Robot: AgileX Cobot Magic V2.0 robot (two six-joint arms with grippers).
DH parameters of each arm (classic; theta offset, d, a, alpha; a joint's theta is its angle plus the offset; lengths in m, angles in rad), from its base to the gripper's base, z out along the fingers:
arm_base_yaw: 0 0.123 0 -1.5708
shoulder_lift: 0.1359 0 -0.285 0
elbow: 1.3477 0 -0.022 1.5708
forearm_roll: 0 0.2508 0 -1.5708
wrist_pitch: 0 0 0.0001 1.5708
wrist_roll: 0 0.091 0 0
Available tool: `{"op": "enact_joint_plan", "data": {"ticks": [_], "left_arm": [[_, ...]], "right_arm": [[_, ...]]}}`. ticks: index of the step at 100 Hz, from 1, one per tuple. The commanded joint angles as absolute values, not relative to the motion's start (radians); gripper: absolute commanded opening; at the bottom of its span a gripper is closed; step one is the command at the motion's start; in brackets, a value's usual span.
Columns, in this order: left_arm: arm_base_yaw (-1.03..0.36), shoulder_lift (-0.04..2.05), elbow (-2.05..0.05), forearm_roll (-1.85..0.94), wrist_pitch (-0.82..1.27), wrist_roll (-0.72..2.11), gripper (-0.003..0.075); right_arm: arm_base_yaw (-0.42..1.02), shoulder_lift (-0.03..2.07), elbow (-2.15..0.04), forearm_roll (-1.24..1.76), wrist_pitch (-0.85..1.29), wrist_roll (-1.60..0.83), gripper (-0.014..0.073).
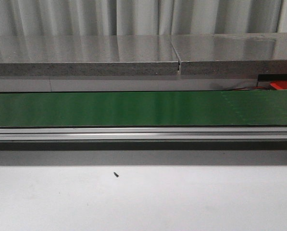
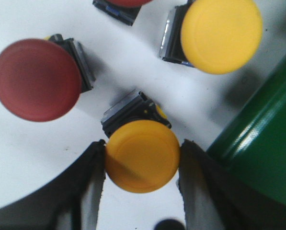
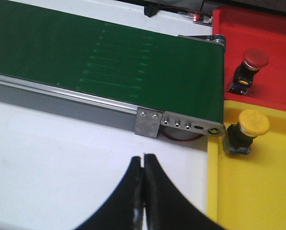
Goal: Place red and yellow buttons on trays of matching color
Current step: 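Move the left gripper down over a yellow button in the cluster, then grasp the yellow button and place it on the belt's near end, release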
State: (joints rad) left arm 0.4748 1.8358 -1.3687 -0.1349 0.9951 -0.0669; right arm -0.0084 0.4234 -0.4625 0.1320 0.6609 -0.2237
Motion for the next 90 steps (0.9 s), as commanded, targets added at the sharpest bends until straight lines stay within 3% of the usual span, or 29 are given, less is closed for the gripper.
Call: {"op": "enact_joint_plan", "data": {"ticks": [1,28,90], "left_arm": [[0.478,1.724,-1.398,-0.147,0.975,-0.072,0.0218],[0.455,1.597,-1.414,-0.152,1.028,-0.068,0.0218],[0.251,1.697,-1.510,-0.176,1.128,-0.046,0.0218]], "right_arm": [[-0.007,0.426,-0.488,0.135,0.586,-0.226,-0.0068],[-0.007,0.426,-0.488,0.135,0.586,-0.226,-0.0068],[-0.007,0.426,-0.488,0.135,0.585,-0.226,-0.0068]]}}
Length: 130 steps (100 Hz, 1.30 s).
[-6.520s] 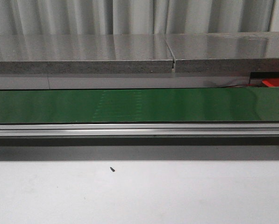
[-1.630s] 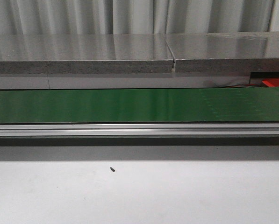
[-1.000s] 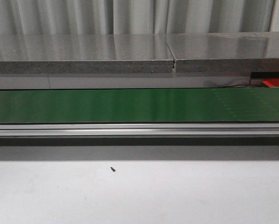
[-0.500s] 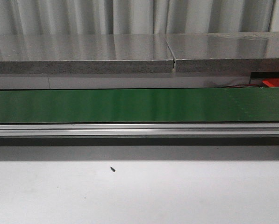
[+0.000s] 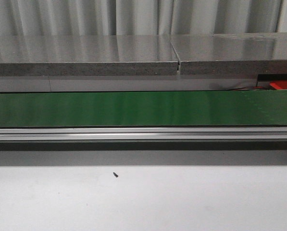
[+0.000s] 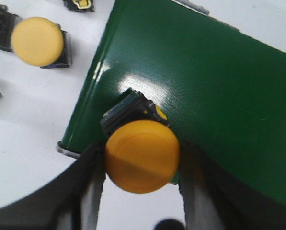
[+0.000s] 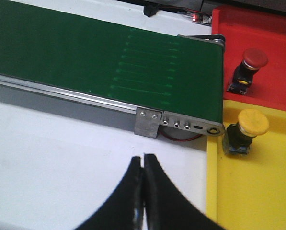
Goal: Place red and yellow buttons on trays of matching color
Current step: 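Grasp the yellow button and place it on the belt's near end, release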
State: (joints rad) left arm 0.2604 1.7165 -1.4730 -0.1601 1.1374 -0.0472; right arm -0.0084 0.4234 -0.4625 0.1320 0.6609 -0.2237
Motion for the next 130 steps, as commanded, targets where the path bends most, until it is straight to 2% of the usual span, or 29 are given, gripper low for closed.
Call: {"op": "enact_joint_plan", "data": {"ticks": [1,16,23,31,39,68,110,130], "left_arm": [[0.249,1.700,-1.510,-0.176,1.130,-0.046,0.0218],[0.246,1.714,-1.510,-0.174,1.142,-0.041,0.0255],[0.246,1.714,-1.517,-0.187,1.140,-0.022,0.0334],[0.246,1.714,-1.532,-0.220,1.138,-0.018,0.0462],[0.246,1.712,-1.559,-0.222,1.137,-0.018,0.0520],[0.259,1.674,-1.665,-0.229,1.168,-0.018,0.0512],[0.453,1.673,-1.662,-0.244,1.220,0.009,0.0511],[0.510,1.709,-1.646,-0.134,1.231,0.009,0.0503]], "right_arm": [[-0.007,0.426,-0.488,0.135,0.585,-0.226,-0.0068],[-0.007,0.426,-0.488,0.135,0.585,-0.226,-0.0068],[-0.007,0.426,-0.488,0.135,0.585,-0.226,-0.0068],[-0.007,0.426,-0.488,0.135,0.585,-0.226,-0.0068],[-0.007,0.426,-0.488,0.135,0.585,-0.226,-0.0068],[-0.007,0.426,-0.488,0.135,0.585,-0.226,-0.0068],[-0.007,0.426,-0.488,0.135,0.585,-0.226,-0.0068],[-0.007,0.426,-0.488,0.135,0.585,-0.226,-0.0068]]}}
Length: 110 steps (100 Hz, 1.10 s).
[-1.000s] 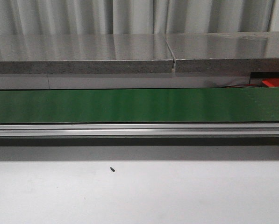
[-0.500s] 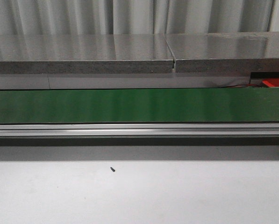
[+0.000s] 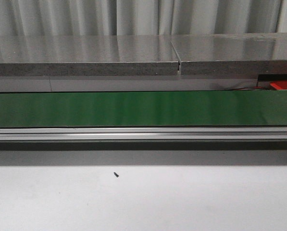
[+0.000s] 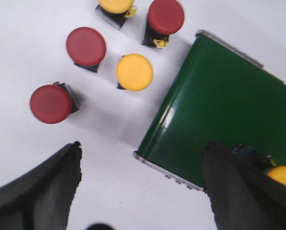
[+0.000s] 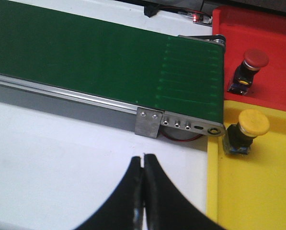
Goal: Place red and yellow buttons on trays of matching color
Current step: 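Grasp the yellow button and place it on the belt's near end, release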
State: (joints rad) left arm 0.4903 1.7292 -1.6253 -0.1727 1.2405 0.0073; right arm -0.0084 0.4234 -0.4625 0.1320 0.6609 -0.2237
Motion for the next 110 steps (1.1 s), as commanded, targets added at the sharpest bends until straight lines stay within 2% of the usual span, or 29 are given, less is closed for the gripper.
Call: {"op": "enact_joint_plan", "data": {"ticks": [1,73,110], "left_arm": [[0.512,1.711,-1.646,-0.131,1.231,0.009,0.0503],[0.595,1.925,-1.636,-0.108,1.241,0.009,0.0503],[0.595,1.999,-1.636,-0.100,1.132,0.009,0.0503]], "right_arm": [[-0.007,0.426,-0.488,0.135,0.585,-0.226,-0.0068],[-0.007,0.426,-0.488,0.135,0.586,-0.226,-0.0068],[-0.007,0.426,-0.488,0.135,0.586,-0.226,-0.0068]]}}
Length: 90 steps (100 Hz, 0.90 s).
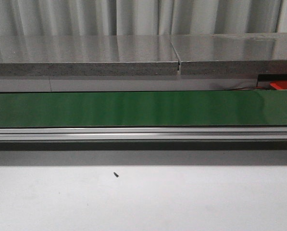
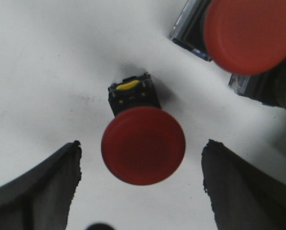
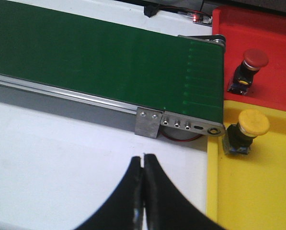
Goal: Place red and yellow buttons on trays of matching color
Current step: 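Grasp the yellow button and place it on the belt's near end, release, then close the left gripper on a red push button in the cluster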
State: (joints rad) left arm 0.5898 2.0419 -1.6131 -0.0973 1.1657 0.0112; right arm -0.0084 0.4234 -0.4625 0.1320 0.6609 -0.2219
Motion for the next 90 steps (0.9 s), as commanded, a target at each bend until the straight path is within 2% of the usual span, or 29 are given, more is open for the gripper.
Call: {"op": "enact_joint_plan", "data": {"ticks": [1,18,47,61,90], "left_arm": [[0.595,1.999,-1.636,-0.100,1.127,0.009,0.0503],[0.595,2.010,-1.636,-0.100,1.097,0.009,0.0479],[0.595,2.010,-1.636,-0.102,1.090,0.009,0.0229],[0.595,2.010,-1.636,-0.102,1.090,0.009,0.0144],[0.595,1.881,-1.636,-0.106,1.112,0.009,0.0126]], "right_arm": [[-0.007,0.426,-0.488,0.135,0.586,-0.226,-0.0068],[-0.007,0.426,-0.488,0.135,0.586,-0.226,-0.0068],[-0.007,0.426,-0.488,0.135,0.586,-0.226,-0.0068],[-0.007,0.426,-0.488,0.135,0.586,-0.226,-0.0068],[-0.007,0.426,-0.488,0.135,0.586,-0.226,-0.0068]]}}
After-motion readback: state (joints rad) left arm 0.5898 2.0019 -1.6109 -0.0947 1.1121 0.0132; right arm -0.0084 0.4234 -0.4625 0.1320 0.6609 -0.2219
